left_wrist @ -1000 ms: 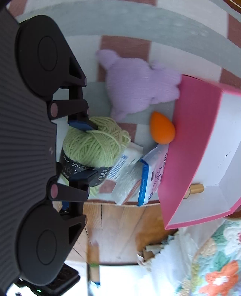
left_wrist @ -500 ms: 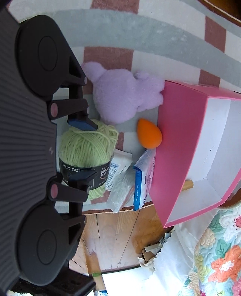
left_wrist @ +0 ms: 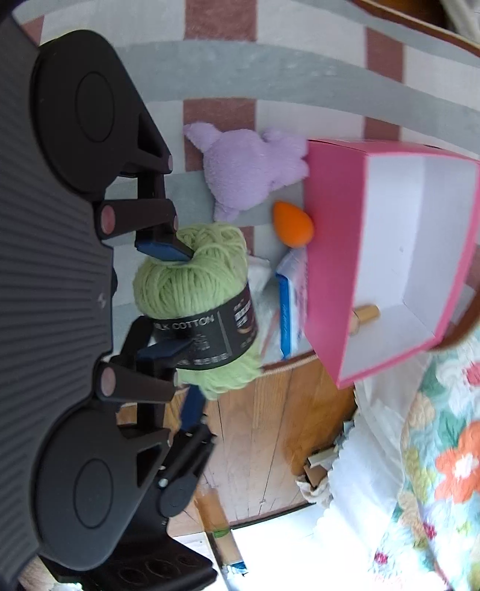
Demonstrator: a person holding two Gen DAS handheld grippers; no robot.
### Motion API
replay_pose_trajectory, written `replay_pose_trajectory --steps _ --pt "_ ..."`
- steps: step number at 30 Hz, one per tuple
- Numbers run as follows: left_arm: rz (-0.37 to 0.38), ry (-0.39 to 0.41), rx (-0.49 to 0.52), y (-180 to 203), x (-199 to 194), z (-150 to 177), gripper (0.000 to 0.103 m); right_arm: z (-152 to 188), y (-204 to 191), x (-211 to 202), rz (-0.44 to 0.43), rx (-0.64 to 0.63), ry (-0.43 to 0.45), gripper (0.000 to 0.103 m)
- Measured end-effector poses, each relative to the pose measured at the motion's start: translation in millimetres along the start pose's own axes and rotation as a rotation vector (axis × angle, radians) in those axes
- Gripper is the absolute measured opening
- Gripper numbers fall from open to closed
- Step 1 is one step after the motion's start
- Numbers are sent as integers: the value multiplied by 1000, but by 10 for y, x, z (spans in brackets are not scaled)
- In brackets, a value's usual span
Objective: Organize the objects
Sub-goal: 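Carry the yarn ball with the left tool into the pink box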
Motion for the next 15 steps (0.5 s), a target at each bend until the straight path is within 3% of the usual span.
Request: replay_pose_trajectory --steps 9,15 --pt "-14 127 183 633 -595 -490 42 -555 117 -512 64 -70 191 77" --pt "-44 153 241 917 -486 -1048 42 -1018 360 -478 130 -169 216 84"
Point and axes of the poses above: each gripper's, at about its wrist camera, not at the fingertips, and x roughly the way its jaws point, y to its right, z to its underside, the point moved 2 cm from there along x, roughly the way its jaws point, and after that the axes turned 7 degrees about -x, right-handed, at the moved point
